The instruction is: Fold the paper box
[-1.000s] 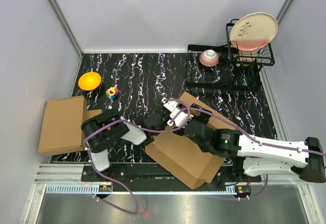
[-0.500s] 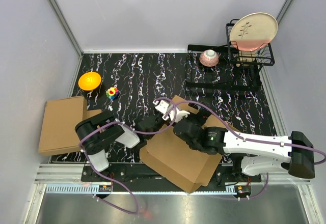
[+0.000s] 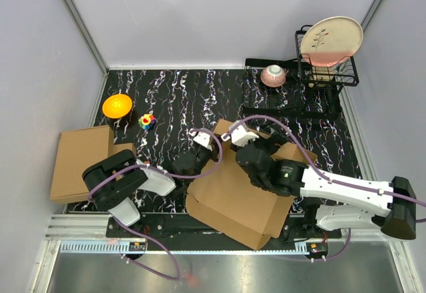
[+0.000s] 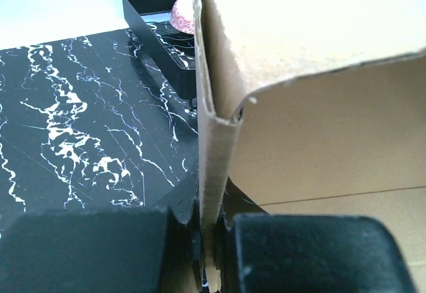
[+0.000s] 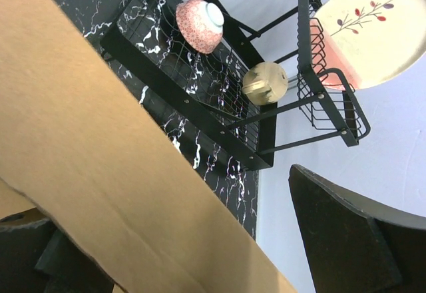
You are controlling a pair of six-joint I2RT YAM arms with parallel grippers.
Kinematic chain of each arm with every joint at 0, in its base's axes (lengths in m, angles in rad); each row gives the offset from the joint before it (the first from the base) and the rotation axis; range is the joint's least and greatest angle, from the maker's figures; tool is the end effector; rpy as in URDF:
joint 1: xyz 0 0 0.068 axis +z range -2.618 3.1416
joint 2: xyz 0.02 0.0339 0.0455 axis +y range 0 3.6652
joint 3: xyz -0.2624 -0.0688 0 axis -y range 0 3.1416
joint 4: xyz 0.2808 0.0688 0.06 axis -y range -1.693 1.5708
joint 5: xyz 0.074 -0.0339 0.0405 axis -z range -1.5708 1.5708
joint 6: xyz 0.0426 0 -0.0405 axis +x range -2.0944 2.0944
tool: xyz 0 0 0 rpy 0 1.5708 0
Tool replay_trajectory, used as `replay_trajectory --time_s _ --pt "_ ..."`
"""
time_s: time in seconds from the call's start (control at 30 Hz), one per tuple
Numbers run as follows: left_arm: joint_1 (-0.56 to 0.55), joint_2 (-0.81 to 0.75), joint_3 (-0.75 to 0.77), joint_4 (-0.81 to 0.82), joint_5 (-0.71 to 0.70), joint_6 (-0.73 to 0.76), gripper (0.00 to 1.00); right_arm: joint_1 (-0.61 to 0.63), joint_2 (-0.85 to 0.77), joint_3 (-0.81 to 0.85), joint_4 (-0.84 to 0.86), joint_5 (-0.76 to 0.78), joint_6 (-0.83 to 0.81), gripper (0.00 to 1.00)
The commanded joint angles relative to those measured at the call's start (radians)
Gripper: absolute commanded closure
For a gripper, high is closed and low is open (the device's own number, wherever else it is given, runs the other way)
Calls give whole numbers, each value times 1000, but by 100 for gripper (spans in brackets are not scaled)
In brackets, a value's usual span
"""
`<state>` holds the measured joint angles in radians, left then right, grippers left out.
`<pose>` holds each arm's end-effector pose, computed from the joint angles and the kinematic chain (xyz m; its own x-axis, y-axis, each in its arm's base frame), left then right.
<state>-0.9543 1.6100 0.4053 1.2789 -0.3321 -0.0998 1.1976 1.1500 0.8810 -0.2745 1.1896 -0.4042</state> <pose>0.1852 -0.2374 0.1435 -0.0155 -0.1411 -0.9899 0.5847 0.8018 -0.1234 0.1376 0.2429 0.2898 -0.1510 -0.7870 -0.5982 -0.1263 0.6155 -0.7779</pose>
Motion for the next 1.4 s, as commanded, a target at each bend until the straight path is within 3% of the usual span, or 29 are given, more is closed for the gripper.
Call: replay_trajectory --time_s 0.0,0.17,0.4,0.6,0.7,0.73,0.83,0.87,1.0,1.37 --pt "2 4 3 195 -44 -5 100 -20 -84 65 18 12 36 0" --pt "2 60 33 185 -62 28 100 -16 -123 98 -64 -140 198 0" --pt "17 129 50 181 -76 43 100 -16 -231 150 -17 -409 292 0" --pt "19 165 49 226 -111 31 100 -20 -245 171 14 -443 327 0" --pt "19 177 47 238 -116 14 100 -21 -179 153 32 -441 338 1" --pt "19 177 44 247 -117 5 100 -23 -158 147 34 -430 350 4" --pt "19 177 26 283 -122 -3 100 -56 -118 78 124 -467 427 34" --pt "19 179 15 292 -124 -2 100 -73 -113 61 139 -482 447 54" --pt "19 189 -11 355 -128 5 100 -179 -104 -5 182 -608 539 81" --pt "5 169 -31 387 -219 37 100 -219 -27 -88 235 -703 611 96"
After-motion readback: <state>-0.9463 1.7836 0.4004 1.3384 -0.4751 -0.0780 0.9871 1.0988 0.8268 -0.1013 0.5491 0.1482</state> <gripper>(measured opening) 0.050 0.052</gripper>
